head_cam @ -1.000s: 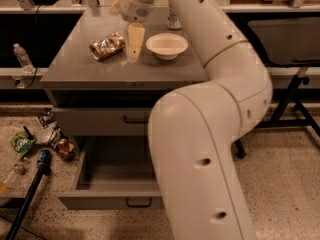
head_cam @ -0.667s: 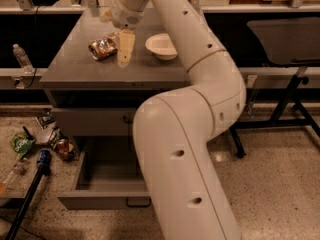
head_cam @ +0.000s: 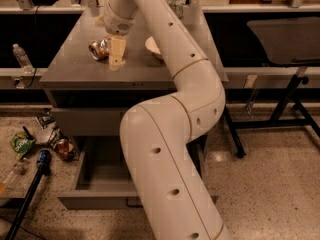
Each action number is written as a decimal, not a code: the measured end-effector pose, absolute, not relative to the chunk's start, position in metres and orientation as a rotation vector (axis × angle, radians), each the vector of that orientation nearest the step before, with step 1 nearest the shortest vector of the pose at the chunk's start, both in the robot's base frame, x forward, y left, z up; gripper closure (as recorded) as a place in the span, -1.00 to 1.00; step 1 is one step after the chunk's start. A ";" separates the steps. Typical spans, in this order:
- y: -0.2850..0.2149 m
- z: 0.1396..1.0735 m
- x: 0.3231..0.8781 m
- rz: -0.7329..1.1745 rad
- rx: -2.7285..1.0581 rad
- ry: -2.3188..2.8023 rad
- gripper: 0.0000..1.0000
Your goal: Place orange can into middle drawer
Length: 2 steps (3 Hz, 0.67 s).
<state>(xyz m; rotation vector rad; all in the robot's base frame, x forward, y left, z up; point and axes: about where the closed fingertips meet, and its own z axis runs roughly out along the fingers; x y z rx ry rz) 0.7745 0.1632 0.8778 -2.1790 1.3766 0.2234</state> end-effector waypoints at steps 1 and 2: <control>0.173 0.876 0.785 0.178 -2.167 1.382 -1.00; 0.176 0.873 0.796 0.122 -2.149 1.415 -1.00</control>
Offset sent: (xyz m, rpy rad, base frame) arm 0.1424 0.0109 0.0558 -0.0817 -0.0633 -0.0997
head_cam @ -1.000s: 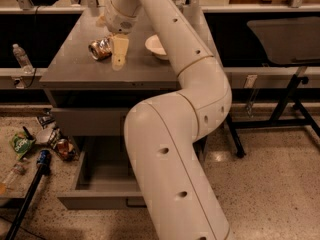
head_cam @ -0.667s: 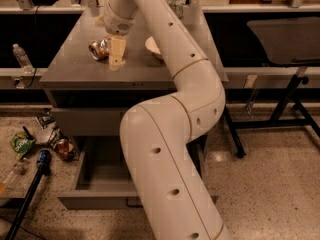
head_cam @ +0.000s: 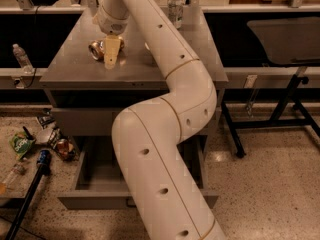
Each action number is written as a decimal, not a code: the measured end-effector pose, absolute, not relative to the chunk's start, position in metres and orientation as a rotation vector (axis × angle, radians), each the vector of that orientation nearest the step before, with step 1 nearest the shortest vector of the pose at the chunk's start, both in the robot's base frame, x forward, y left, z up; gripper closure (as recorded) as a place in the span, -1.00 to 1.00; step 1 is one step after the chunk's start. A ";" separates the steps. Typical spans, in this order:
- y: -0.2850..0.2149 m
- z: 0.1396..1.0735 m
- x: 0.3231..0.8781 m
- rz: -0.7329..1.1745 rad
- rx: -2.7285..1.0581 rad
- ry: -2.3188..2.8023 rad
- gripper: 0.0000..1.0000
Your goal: Place orange can into middle drawer
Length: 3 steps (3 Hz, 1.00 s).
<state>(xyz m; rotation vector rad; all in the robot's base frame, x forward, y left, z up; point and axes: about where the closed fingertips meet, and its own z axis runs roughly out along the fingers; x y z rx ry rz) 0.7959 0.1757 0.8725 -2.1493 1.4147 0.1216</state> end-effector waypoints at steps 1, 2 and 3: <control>0.173 0.871 0.805 0.087 -2.120 1.450 -1.00; 0.173 0.864 0.809 0.093 -2.112 1.460 -0.66; 0.177 0.854 0.807 0.117 -2.130 1.452 -0.19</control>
Offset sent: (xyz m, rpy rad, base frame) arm 0.1445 -0.0015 0.0598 -0.0084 0.0176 -0.0479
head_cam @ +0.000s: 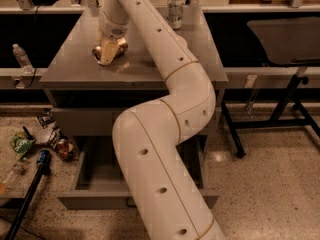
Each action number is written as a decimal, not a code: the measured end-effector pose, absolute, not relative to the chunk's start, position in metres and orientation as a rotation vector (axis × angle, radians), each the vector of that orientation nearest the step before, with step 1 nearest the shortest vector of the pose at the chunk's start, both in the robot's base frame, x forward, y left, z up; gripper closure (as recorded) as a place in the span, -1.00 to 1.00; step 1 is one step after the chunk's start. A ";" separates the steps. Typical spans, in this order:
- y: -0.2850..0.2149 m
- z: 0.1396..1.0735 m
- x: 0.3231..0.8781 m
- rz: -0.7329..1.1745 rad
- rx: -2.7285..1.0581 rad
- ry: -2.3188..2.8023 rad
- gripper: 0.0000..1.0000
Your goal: Place orange can into middle drawer
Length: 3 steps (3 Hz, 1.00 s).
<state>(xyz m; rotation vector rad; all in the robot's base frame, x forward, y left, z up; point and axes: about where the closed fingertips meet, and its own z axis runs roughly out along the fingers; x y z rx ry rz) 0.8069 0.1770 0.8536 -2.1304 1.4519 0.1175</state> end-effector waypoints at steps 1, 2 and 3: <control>0.184 0.844 0.804 0.147 -2.153 1.434 0.27; 0.189 0.841 0.801 0.156 -2.176 1.411 0.73; 0.189 0.841 0.800 0.156 -2.176 1.409 1.00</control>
Offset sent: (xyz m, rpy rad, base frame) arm 0.1217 0.0209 0.0570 -0.0276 0.0448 0.0958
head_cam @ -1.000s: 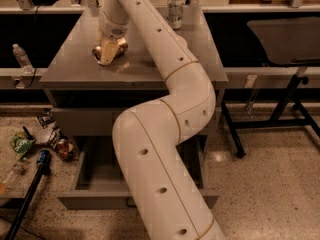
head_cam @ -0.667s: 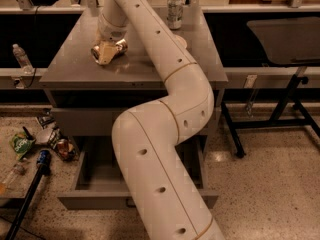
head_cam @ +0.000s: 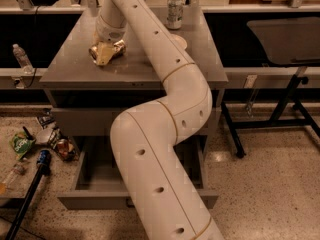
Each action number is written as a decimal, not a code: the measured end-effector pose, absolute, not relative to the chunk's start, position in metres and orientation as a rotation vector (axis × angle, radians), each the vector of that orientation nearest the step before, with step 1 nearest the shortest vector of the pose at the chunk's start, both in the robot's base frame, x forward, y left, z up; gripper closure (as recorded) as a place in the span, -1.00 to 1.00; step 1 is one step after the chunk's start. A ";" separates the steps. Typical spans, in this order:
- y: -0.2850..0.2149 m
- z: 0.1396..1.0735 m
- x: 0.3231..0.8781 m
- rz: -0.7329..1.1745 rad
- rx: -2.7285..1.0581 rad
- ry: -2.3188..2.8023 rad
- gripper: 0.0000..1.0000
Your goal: Place orange can into middle drawer
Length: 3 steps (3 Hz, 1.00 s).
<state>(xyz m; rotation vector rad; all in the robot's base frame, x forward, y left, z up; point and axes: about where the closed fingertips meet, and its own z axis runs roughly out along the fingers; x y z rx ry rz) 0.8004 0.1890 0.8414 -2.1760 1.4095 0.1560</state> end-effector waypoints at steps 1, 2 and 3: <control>0.164 0.884 0.797 0.115 -2.114 1.428 1.00; 0.129 0.935 0.788 0.104 -2.003 1.497 1.00; 0.114 0.952 0.779 0.188 -1.918 1.526 1.00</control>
Offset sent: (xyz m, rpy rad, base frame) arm -0.0512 -0.1144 0.1504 0.1221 -0.0339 -0.2646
